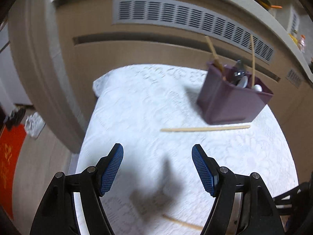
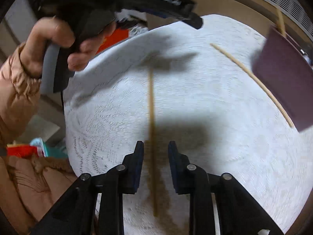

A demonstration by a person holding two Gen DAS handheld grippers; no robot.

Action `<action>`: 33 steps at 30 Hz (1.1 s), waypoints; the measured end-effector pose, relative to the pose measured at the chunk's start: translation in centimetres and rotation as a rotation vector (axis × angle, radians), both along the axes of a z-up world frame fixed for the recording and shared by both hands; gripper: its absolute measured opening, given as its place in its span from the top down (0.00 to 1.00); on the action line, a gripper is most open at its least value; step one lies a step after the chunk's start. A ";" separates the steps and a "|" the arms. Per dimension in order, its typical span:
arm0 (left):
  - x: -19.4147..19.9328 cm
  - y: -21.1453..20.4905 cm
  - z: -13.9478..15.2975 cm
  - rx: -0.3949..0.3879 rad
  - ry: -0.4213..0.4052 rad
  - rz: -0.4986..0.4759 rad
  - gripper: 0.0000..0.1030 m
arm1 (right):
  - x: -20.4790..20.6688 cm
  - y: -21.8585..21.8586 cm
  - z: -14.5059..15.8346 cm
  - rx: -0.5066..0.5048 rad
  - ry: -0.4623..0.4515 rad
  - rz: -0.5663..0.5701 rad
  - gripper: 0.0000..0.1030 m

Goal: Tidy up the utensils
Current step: 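Move both open tools down toward the two chopsticks on the table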

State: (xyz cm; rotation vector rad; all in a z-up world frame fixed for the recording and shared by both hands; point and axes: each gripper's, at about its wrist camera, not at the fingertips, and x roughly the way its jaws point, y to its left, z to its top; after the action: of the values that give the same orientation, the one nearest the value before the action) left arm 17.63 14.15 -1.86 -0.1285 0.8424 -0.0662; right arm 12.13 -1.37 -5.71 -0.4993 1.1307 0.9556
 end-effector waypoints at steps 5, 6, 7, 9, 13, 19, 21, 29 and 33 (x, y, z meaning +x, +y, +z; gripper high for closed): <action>-0.2 0.9 -0.6 -0.028 0.015 -0.009 0.29 | 0.4 1.7 -1.0 -0.050 -0.040 0.004 0.95; -0.2 0.7 -0.7 -0.029 0.012 -0.024 0.29 | 0.8 1.5 -0.8 -0.043 -0.035 -0.010 0.95; -0.1 0.5 -0.6 -0.032 0.007 -0.043 0.29 | 1.0 1.2 -0.5 -0.032 -0.036 -0.024 0.96; 0.6 -0.2 -0.8 -0.048 -0.010 -0.096 0.26 | 1.2 -0.1 0.0 -0.014 -0.056 -0.053 0.96; 3.3 -2.2 -1.2 -0.087 0.012 -0.226 0.24 | 2.9 -3.9 1.7 0.056 -0.059 -0.184 0.96; 9.2 -4.9 -2.3 -0.122 0.103 -0.310 0.24 | 5.2 -11.4 2.4 0.085 -0.080 -0.434 0.96; 10.9 -5.4 -2.7 -0.114 0.120 -0.310 0.24 | 5.4 -13.7 2.4 0.092 -0.087 -0.508 0.96; 12.2 -7.3 -4.8 -0.071 0.250 -0.414 0.24 | 5.3 -18.6 0.9 0.087 -0.033 -0.643 0.95; 9.4 -8.5 -4.8 -0.072 0.293 -0.505 0.24 | 4.5 -17.4 0.7 0.098 -0.022 -0.563 0.94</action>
State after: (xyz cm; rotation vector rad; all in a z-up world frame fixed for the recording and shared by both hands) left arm 27.03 5.66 -6.65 0.0113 1.1508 -0.5630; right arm 16.60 -18.81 -5.04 -0.0951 1.1146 0.5080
